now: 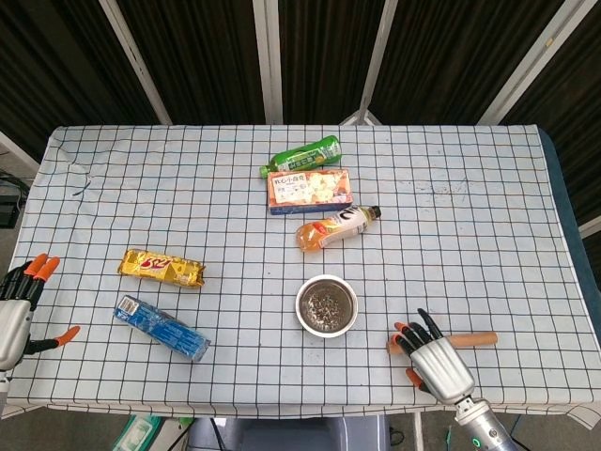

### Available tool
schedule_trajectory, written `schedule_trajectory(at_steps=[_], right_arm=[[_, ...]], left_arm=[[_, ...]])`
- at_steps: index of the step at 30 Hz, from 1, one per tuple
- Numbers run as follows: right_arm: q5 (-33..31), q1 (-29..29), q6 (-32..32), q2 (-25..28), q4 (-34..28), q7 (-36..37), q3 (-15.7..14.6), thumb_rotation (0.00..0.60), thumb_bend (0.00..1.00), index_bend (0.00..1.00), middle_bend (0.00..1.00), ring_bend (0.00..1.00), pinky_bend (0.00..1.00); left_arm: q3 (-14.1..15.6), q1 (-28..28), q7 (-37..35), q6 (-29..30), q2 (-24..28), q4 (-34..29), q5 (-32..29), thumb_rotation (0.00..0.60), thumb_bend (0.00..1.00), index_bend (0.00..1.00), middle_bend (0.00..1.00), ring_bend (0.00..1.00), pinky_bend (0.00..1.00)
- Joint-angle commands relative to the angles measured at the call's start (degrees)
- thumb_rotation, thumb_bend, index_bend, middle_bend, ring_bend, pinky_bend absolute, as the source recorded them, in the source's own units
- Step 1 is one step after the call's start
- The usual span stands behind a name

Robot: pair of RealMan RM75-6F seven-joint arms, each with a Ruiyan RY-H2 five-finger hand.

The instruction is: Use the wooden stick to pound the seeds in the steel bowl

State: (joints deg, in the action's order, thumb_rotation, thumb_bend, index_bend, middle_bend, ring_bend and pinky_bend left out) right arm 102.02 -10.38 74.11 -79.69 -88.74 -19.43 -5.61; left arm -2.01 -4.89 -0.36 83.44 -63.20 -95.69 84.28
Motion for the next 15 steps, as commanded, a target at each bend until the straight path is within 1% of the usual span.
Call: schedule_trajectory(at_steps=[1, 4, 8, 15], right_arm=[[-0.8, -0.6, -0.7, -0.9, 0.7, -0.3, 0.6, 0.600, 0.35, 0.36, 0.28, 0.24, 0.00], [-1.9, -1.0, -1.3, -1.4, 1.1, -0.2, 1.2, 0.600, 0.35, 0.37, 0.30, 0.25, 0.00], [-3.3, -1.6, -2.1, -2.1, 1.6, -0.3, 2.0, 0.600, 0.35, 0.37, 0.30, 0.25, 0.00], [-4.8, -2.1, -3.1, -2.5, 1.7, -0.6, 2.0, 0.600, 0.35, 0.38, 0.32, 0.25, 0.00]], left_arm=[[0.0, 0.0, 0.0, 0.0, 0.0, 0.0, 0.0, 0.600, 0.08, 0.00, 0.00, 0.00, 0.00], [0.0, -0.1, -0.4, 0.1, 0.0, 0.1, 0.4, 0.600, 0.08, 0.00, 0.00, 0.00, 0.00], [-0.2, 0.0, -1.5, 2.0, -0.5, 1.4, 2.3, 0.600, 0.08, 0.00, 0.00, 0.00, 0.00], [-0.2, 0.0, -1.8, 1.7, -0.7, 1.6, 1.9, 0.600, 0.08, 0.00, 0.00, 0.00, 0.00]])
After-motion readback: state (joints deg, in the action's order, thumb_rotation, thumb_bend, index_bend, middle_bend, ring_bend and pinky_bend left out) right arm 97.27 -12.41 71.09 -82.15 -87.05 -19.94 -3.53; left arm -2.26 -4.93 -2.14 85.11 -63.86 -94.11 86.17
